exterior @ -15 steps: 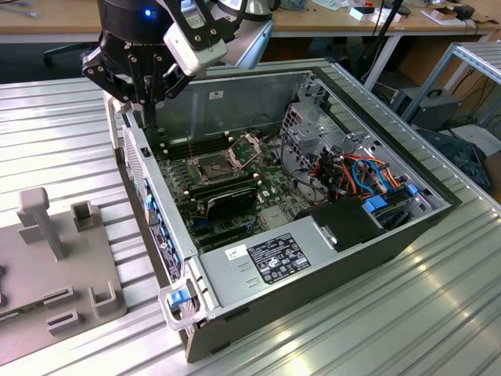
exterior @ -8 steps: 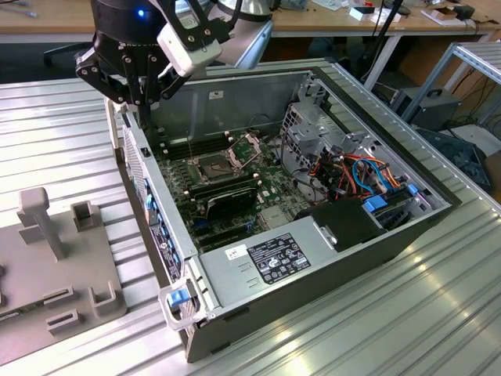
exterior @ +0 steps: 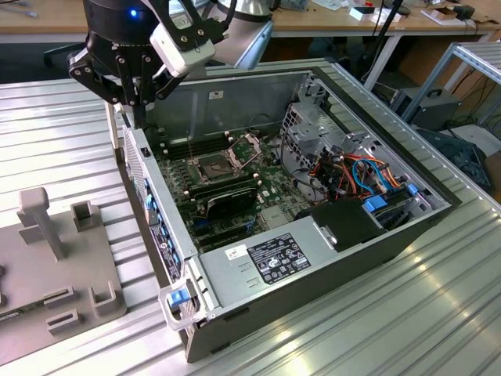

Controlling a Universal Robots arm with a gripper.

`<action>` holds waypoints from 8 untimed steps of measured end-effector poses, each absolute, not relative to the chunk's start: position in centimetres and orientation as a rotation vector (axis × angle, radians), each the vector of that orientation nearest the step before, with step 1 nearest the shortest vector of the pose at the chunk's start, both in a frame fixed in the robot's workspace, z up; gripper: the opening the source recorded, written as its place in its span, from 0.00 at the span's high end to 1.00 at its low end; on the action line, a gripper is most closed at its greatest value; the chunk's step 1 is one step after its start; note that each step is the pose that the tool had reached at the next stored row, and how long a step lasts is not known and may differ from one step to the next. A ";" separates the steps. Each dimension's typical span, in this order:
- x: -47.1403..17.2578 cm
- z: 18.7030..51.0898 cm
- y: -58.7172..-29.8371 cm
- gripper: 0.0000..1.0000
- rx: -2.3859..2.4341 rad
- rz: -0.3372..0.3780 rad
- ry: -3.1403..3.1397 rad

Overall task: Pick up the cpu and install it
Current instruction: 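Reach for the cpu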

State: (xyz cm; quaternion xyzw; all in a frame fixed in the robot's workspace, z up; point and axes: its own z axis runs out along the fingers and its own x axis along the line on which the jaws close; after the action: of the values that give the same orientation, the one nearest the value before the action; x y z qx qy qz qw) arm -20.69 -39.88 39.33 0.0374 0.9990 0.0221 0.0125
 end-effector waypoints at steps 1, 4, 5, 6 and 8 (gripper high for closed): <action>-20.8 39.3 -39.9 0.89 0.117 0.069 3.114; -21.1 39.3 -39.9 0.89 0.117 0.069 3.114; -21.1 39.3 -39.9 0.89 0.117 0.069 3.114; -21.2 39.3 -39.9 0.89 0.117 0.069 3.114; -21.4 39.3 -39.9 0.89 0.117 0.069 3.114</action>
State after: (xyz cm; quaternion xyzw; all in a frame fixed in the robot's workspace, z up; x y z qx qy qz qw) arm -21.37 -39.88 39.33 0.0374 0.9990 0.0221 0.0125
